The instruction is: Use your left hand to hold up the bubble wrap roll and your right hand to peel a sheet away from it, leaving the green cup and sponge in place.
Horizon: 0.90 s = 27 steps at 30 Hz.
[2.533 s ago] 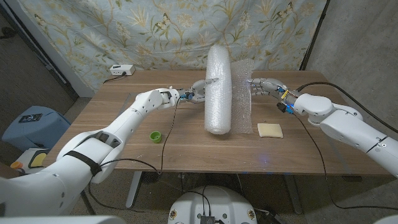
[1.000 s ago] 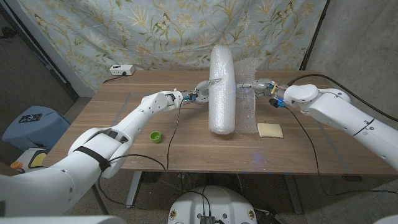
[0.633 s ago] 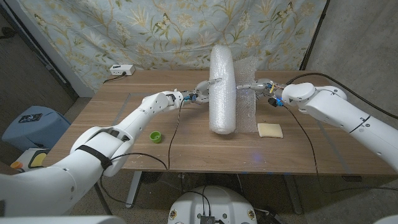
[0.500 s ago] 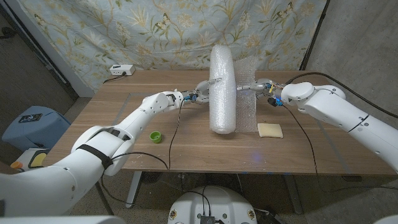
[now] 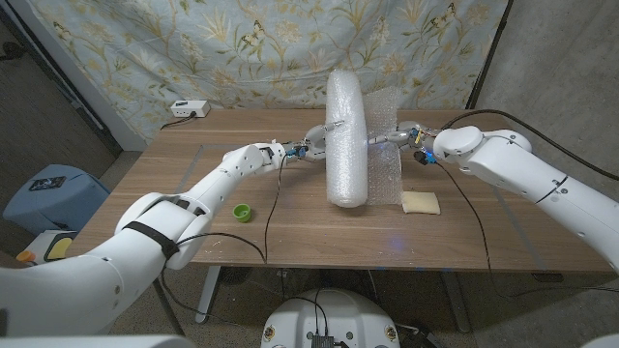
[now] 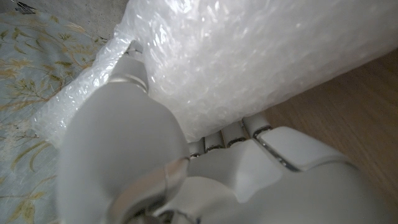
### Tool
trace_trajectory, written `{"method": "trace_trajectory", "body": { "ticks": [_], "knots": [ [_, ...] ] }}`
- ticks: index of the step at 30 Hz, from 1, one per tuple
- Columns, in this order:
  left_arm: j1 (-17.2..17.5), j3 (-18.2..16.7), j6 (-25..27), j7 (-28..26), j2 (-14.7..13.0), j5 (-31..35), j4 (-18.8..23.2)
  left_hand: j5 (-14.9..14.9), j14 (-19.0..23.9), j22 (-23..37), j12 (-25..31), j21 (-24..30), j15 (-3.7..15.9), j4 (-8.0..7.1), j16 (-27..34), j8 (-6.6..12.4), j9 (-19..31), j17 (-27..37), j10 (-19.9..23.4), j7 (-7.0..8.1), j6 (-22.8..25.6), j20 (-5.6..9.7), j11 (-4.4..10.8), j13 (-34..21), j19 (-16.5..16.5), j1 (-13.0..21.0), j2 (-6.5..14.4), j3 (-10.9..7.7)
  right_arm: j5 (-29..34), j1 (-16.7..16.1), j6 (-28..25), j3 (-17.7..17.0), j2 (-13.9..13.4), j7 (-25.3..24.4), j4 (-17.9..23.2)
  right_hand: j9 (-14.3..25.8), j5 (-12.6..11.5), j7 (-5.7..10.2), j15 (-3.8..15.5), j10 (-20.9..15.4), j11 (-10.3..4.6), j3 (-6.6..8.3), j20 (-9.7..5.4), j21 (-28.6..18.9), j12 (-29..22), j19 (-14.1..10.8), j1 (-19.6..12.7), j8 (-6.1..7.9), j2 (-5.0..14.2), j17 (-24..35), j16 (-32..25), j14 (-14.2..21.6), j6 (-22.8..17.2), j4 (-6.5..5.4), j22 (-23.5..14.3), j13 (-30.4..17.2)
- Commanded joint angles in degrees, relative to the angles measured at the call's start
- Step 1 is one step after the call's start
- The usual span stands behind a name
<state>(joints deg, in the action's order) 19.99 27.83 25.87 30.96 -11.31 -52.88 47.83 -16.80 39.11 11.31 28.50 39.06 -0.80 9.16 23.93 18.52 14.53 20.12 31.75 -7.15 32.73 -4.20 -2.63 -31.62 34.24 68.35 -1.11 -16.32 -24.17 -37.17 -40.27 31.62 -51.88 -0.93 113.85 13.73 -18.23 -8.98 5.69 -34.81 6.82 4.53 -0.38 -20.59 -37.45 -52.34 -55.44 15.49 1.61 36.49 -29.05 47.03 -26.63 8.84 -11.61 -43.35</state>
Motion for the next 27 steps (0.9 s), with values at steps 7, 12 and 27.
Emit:
{"method": "trace_trajectory", "body": {
  "ticks": [7,12,27],
  "knots": [
    [-0.6,-0.9,-0.9,2.3,1.8,-0.1,-4.0,-0.2,2.4,0.0,0.0,0.4,2.03,-0.55,-0.3,-0.36,0.2,0.2,0.1,-0.14,0.4,-0.14,0.24,-0.4,-0.8,3.8,5.0,-1.53,1.3,1.8,-5.4,1.8,-0.1,-0.5,2.3,0.9,0.5,-2.67,2.87,-5.2,-2.46,1.32,-2.57,-2.7,-2.8,-5.2,-3.0,1.26,0.59,0.6,-0.5,6.0,-5.3,0.08,-0.1,-0.5],
    [-1.2,-1.2,-1.3,3.6,2.6,-0.1,-6.3,-0.2,2.0,0.0,-0.3,0.5,2.04,-0.57,-0.4,-0.59,0.3,0.3,-0.4,-0.14,0.0,-0.22,0.34,-0.5,-0.9,3.6,5.0,-1.53,1.4,2.3,-6.2,2.1,-0.1,-0.3,2.5,1.1,0.7,-1.95,4.38,-7.2,-3.48,2.02,-3.42,-3.8,-3.2,-7.1,-4.6,1.60,1.06,0.6,-0.4,8.7,-7.0,0.26,-0.1,0.3],
    [-4.0,-2.7,-4.0,8.8,5.7,0.9,-15.6,-0.1,-2.0,0.0,-2.1,0.3,-0.39,-0.95,-3.1,-2.05,0.5,-0.4,-3.6,-0.30,-2.7,-1.72,-0.29,-0.5,-3.6,1.9,4.4,-1.25,1.7,3.9,-8.2,3.4,0.1,0.7,2.3,1.9,2.0,0.21,6.71,-12.3,-5.96,2.84,-5.68,-6.2,-5.8,-10.6,-6.5,3.38,2.31,2.7,-1.4,13.6,-12.8,-0.15,-0.2,-0.2]
  ]
}}
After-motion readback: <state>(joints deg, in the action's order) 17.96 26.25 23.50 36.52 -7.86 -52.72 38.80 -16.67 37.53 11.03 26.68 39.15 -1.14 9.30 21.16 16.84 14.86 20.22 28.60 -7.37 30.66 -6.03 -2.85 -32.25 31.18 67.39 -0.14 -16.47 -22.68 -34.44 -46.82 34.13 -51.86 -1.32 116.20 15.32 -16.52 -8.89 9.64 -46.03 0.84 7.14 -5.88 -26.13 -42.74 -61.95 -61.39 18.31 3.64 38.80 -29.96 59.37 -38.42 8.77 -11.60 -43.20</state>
